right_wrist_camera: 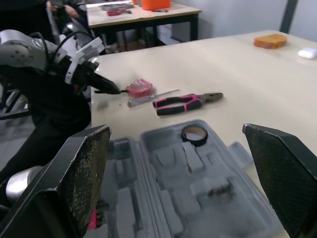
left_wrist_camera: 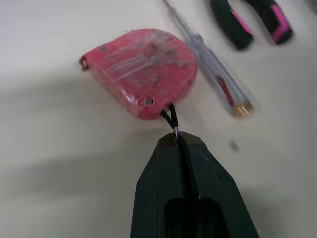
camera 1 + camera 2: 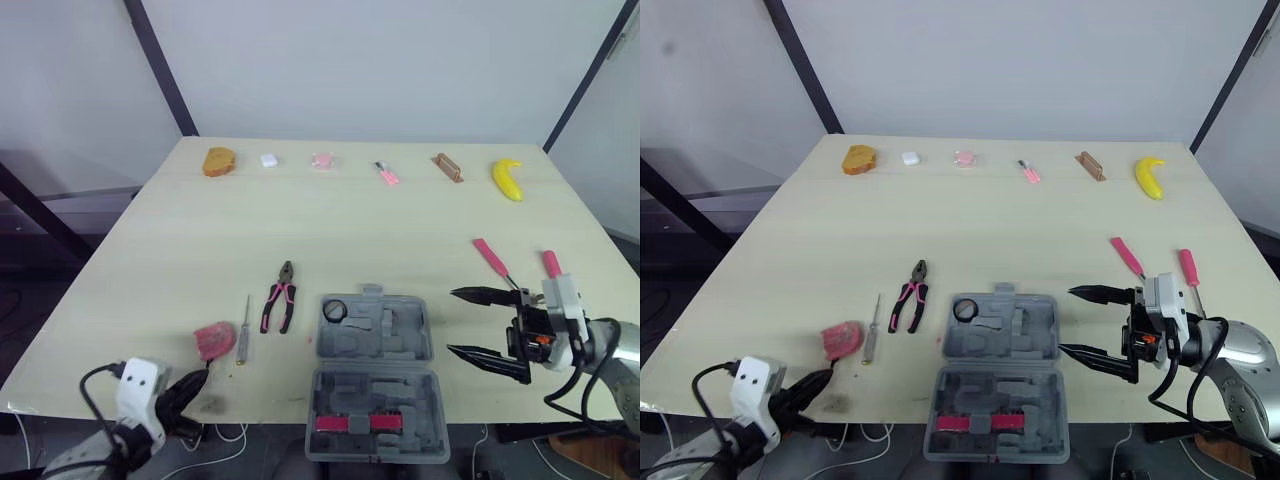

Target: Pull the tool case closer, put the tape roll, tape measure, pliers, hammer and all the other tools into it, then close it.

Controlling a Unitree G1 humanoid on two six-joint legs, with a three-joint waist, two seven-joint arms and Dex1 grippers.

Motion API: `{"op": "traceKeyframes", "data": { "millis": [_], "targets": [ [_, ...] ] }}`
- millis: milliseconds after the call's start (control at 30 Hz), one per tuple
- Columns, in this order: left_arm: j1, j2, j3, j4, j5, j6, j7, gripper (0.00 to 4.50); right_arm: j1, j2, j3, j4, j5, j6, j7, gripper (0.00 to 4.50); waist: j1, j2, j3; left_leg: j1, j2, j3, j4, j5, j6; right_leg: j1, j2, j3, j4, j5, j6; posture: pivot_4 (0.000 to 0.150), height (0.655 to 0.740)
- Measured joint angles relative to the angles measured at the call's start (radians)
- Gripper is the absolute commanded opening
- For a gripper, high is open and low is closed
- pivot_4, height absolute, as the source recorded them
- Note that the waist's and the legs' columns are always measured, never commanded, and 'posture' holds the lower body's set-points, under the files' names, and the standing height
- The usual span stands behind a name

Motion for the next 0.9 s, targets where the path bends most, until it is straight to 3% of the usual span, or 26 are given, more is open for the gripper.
{"op": "traceKeyframes", "data": {
  "millis": [333,767,867,900],
  "targets": [
    [0.121,-0.029,0.013,-0.071,-0.014,-0.01,-0.035,0.08,-0.035,0.002,0.033,0.016,-0.001,-0.006,0.051,4.5,-0.004,0.0,0.0,0.0,0.0,0.0,0.0,0.0,0.0,0.0,0.001,0.0,-0.001,0.0,0.0,0.15,0.74],
    [0.123,-0.018,0.024,-0.075,-0.028,0.018,-0.063,0.08,-0.08,-0.033,0.111,0.048,-0.061,-0.066,0.18,4.5,-0.005,0.0,0.0,0.0,0.0,0.0,0.0,0.0,0.0,0.0,0.001,0.0,-0.001,0.0,0.0,0.15,0.74],
    [0.128,0.005,0.024,-0.064,-0.014,-0.027,-0.108,0.8,-0.105,-0.033,0.116,0.053,-0.065,-0.068,0.181,4.5,-0.005,0.0,0.0,0.0,0.0,0.0,0.0,0.0,0.0,0.0,0.001,0.0,-0.001,0.0,0.0,0.15,0.74],
    [0.129,0.006,0.024,-0.062,-0.007,-0.042,-0.114,1.24,-0.108,-0.033,0.117,0.053,-0.066,-0.07,0.18,4.5,-0.005,0.0,0.0,0.0,0.0,0.001,0.0,0.0,0.0,0.0,0.001,0.0,-0.001,0.0,0.0,0.15,0.74]
  ]
}}
